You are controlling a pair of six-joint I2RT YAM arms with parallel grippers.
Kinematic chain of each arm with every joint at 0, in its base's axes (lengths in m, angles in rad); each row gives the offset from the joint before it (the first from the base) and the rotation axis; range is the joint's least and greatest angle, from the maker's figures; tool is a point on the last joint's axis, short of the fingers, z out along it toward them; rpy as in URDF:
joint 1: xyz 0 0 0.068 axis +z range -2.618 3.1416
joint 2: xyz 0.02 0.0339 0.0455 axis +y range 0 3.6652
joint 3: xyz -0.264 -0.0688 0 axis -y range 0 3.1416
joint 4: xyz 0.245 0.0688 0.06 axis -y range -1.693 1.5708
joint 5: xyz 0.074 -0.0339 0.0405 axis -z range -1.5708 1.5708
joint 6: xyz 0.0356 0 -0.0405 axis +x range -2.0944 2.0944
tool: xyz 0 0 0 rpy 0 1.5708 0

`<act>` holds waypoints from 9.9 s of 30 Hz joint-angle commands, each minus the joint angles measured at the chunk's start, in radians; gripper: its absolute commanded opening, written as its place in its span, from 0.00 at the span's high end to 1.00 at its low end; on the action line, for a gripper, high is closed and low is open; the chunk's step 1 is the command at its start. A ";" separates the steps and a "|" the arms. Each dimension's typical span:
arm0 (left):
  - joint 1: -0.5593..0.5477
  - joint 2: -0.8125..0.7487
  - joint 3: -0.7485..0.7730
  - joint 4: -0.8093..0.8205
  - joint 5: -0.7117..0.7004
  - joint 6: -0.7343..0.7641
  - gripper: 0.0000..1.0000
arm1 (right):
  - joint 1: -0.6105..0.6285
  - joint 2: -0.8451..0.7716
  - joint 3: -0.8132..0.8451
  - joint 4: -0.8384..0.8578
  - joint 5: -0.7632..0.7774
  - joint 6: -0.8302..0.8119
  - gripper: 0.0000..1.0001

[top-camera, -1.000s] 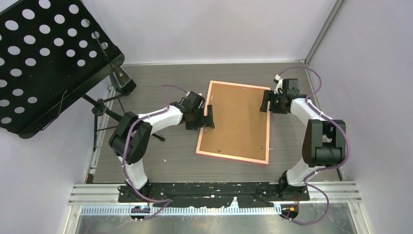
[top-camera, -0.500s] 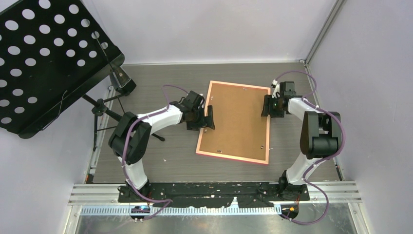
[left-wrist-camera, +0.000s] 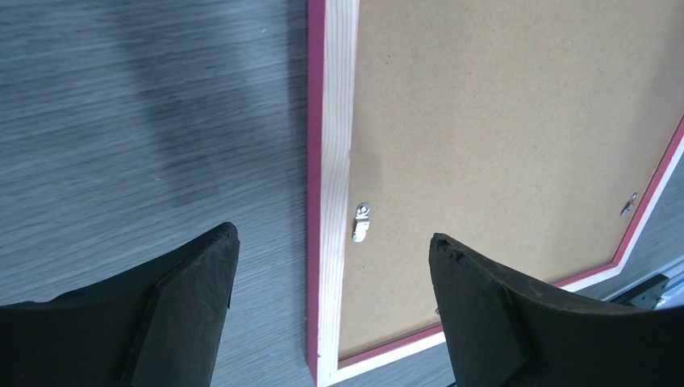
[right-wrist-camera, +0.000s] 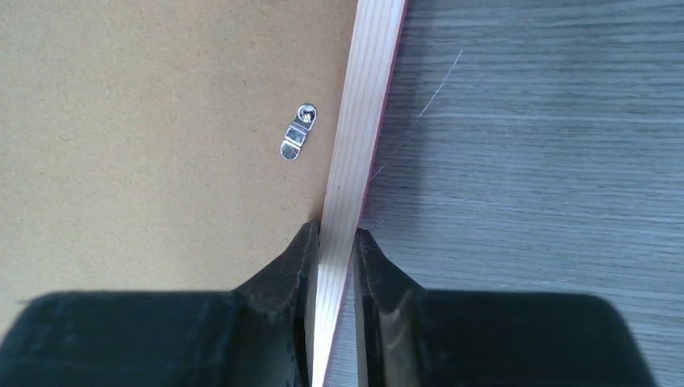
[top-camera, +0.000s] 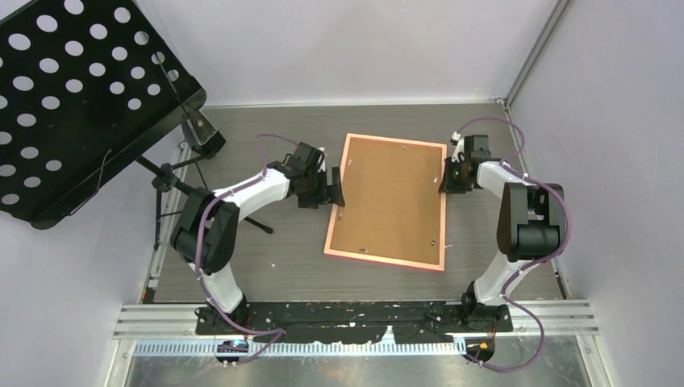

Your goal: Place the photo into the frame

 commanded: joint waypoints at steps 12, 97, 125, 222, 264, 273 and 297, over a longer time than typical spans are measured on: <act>0.098 -0.088 0.067 -0.105 0.070 0.164 0.14 | 0.122 -0.038 -0.036 -0.019 -0.045 -0.064 0.95; 0.099 0.147 0.067 -0.162 0.144 0.249 1.00 | 0.175 -0.061 0.041 0.040 0.001 0.016 0.42; 0.107 0.135 0.064 -0.155 0.154 0.247 1.00 | 0.197 0.077 0.113 -0.024 0.008 0.032 0.43; 0.129 0.134 0.056 -0.143 0.203 0.225 1.00 | 0.204 -0.083 0.177 -0.172 0.037 -0.192 0.42; 0.231 0.120 -0.027 0.139 0.160 -0.098 1.00 | 0.204 -0.362 -0.183 -0.461 -0.221 -0.665 0.32; 0.231 0.106 -0.046 0.151 0.158 -0.100 1.00 | 0.221 -0.315 -0.175 -0.466 -0.230 -0.664 0.24; 0.229 0.106 -0.052 0.157 0.159 -0.094 1.00 | 0.345 -0.223 -0.134 -0.382 -0.114 -0.522 0.21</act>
